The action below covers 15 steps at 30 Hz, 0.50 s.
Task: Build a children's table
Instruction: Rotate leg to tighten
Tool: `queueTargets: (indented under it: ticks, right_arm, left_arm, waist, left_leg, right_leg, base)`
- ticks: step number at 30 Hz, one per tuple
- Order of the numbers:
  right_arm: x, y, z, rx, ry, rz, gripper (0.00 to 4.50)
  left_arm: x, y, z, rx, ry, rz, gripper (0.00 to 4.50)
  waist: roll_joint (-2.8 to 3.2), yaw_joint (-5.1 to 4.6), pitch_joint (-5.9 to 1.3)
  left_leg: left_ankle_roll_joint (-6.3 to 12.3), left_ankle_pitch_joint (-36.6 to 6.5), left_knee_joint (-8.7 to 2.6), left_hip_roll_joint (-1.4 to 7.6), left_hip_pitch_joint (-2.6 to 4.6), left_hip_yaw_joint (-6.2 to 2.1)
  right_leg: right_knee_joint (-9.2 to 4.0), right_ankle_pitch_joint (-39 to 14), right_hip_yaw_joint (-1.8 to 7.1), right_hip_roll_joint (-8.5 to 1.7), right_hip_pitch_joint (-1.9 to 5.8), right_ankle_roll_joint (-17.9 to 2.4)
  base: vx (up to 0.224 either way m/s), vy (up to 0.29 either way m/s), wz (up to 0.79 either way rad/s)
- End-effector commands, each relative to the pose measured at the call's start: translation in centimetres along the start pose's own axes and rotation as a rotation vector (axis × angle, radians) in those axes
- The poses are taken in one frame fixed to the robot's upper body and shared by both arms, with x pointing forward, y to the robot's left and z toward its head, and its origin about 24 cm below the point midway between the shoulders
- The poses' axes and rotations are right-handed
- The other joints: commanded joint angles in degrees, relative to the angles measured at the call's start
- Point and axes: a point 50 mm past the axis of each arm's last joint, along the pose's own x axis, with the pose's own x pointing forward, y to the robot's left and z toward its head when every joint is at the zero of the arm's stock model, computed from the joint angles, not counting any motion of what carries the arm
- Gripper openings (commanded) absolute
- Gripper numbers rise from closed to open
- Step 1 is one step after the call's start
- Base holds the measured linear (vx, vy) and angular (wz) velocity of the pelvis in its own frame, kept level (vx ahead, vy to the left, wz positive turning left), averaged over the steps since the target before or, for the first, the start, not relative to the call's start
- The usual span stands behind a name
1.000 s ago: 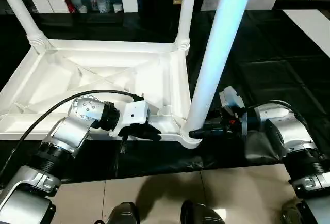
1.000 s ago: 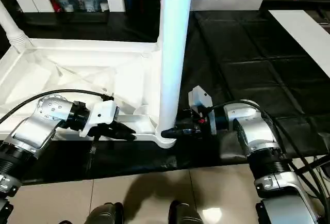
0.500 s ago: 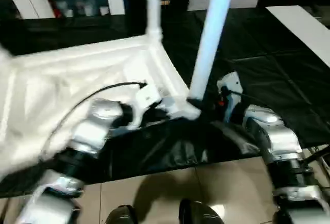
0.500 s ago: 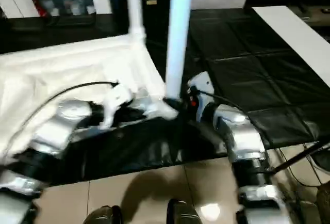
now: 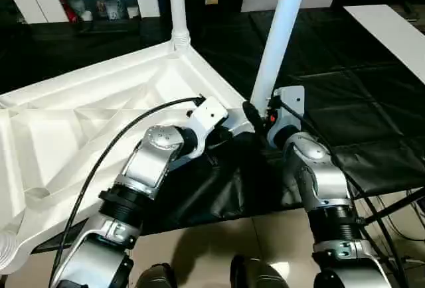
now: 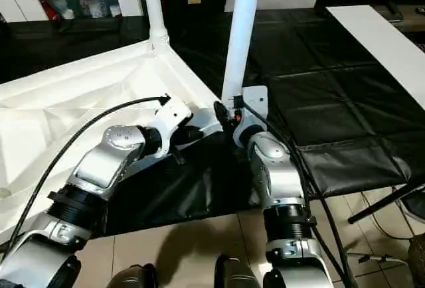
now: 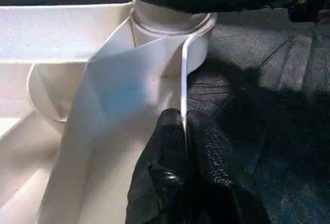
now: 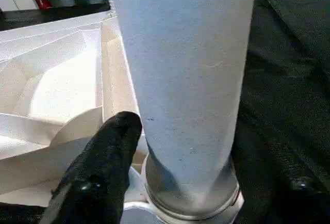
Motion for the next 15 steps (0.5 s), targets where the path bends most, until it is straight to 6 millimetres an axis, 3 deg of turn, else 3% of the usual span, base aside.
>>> queueTargets:
  ticks: [1, 3, 4, 8, 9, 15]
  right_arm:
    - [0.2, 2.4, -1.6, -0.008, 0.061, 0.126, 3.18]
    - [-0.2, 1.4, -1.4, -0.038, 0.043, 0.125, 3.47]
    - [-0.9, -0.3, -1.2, -0.077, 0.031, 0.114, 3.47]
    - [-2.1, -2.7, -0.6, -0.021, 0.004, 0.117, 3.87]
    - [-2.6, -3.4, -0.4, -0.023, -0.005, 0.135, 3.87]
    - [-5.7, -6.1, 0.6, -0.129, 0.005, 0.349, 4.47]
  left_arm:
    - [0.2, -0.8, 3.2, 0.097, -0.116, -0.041, 0.00]
    - [-0.1, -0.6, 2.8, 0.106, -0.112, -0.048, 0.00]
    - [-0.5, -0.2, 2.3, 0.122, -0.103, -0.057, 0.00]
    - [-1.0, 0.4, 1.3, 0.164, -0.070, -0.063, 0.00]
    - [-1.2, 0.7, 0.9, 0.168, -0.058, -0.057, 0.00]
    - [-2.5, 1.5, 0.1, 0.205, -0.049, -0.143, 0.00]
  waist:
    - [0.06, 0.27, -5.10]
    - [0.06, 0.35, -5.17]
    - [-0.10, 0.34, -5.20]
    - [-0.08, 0.50, -5.43]
    - [0.17, 0.55, -5.42]
    - [-0.05, 1.00, -5.17]
  left_leg:
    - [4.14, -11.05, -3.72, 1.64, 0.68, -0.67]
    - [4.34, -10.76, -3.67, 1.69, 0.74, -0.64]
    - [4.61, -10.46, -3.63, 1.70, 0.69, -0.57]
    - [5.98, -8.85, -3.44, 1.69, 0.53, -0.50]
    - [6.41, -8.30, -3.38, 1.76, 0.50, -0.47]
    - [7.31, -9.44, -3.31, 1.69, 0.55, -0.43]
  right_leg:
    - [-4.40, -21.45, 2.59, -4.21, 3.88, -8.25]
    - [-4.29, -20.28, 2.64, -4.21, 3.94, -8.62]
    - [-4.17, -19.48, 2.69, -4.17, 4.01, -8.81]
    - [-3.84, -16.37, 2.77, -4.11, 4.31, -9.95]
    - [-3.72, -15.26, 2.79, -4.14, 4.31, -10.48]
    - [-4.13, -18.21, 2.51, -3.95, 4.39, -9.68]
  base:
    - [0.000, 0.000, 0.00]
    - [0.000, 0.000, 0.00]
    - [0.000, 0.000, 0.00]
    - [0.000, 0.000, 0.00]
    - [0.000, 0.000, 0.00]
    - [0.000, 0.000, 0.00]
